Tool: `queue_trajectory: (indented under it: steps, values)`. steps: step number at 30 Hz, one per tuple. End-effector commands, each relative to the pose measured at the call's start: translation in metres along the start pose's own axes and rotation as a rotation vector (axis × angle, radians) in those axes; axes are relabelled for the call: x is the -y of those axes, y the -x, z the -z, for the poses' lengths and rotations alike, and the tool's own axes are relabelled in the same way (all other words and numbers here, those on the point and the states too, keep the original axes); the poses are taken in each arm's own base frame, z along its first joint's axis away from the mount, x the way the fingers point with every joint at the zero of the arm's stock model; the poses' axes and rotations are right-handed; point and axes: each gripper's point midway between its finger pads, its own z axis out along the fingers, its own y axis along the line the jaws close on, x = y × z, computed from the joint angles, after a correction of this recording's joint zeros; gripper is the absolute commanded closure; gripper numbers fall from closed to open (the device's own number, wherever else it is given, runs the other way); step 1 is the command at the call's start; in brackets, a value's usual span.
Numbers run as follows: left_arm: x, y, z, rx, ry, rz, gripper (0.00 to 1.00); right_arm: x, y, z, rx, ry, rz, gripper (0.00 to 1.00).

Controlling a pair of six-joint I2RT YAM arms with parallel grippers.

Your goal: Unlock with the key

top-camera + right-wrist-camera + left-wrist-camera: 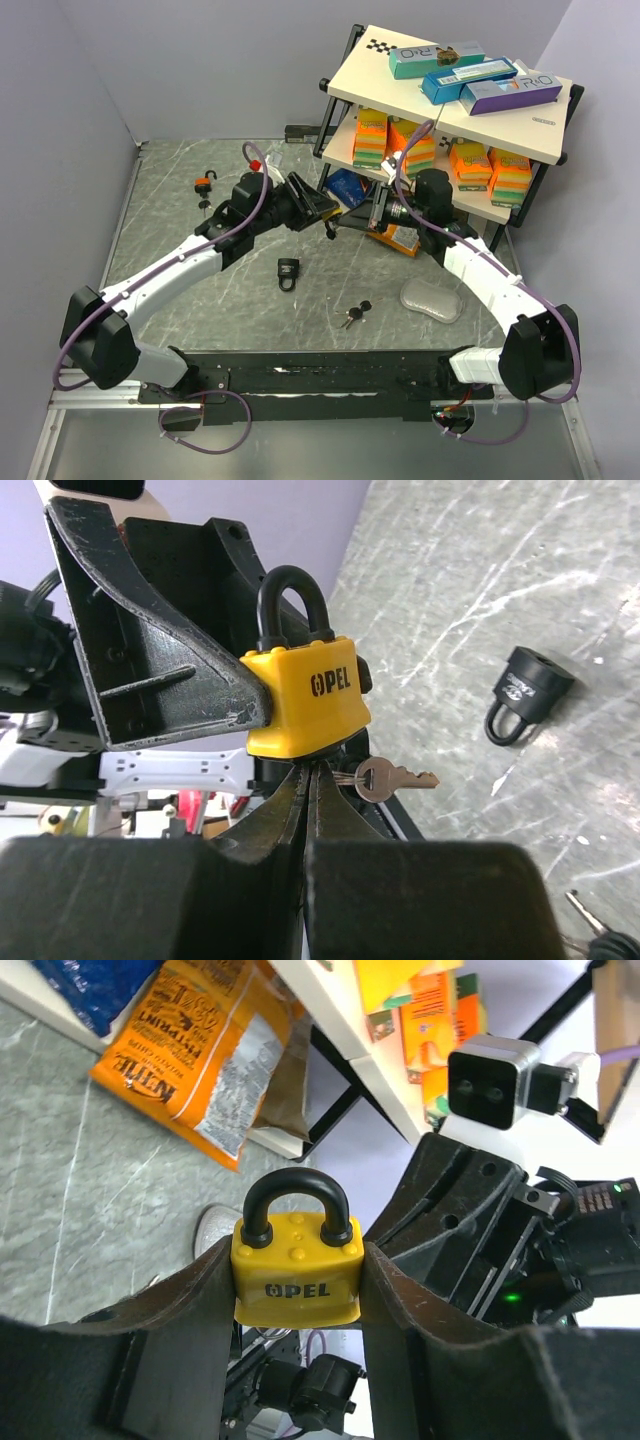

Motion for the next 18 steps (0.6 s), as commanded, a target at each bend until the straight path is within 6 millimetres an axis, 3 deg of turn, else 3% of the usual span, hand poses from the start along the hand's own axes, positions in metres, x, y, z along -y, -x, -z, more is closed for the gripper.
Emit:
queue_trajectory:
  steps: [1, 18]
  values:
    - [0.091, -0.043, 0.043, -0.181, -0.358, -0.092, 0.99, -0.015, 0.041, 0.001, 0.17, 0.028, 0.045, 1.0]
    - [0.116, -0.054, 0.058, -0.223, -0.496, -0.187, 0.99, 0.001, 0.043, 0.005, 0.191, 0.018, -0.035, 1.0]
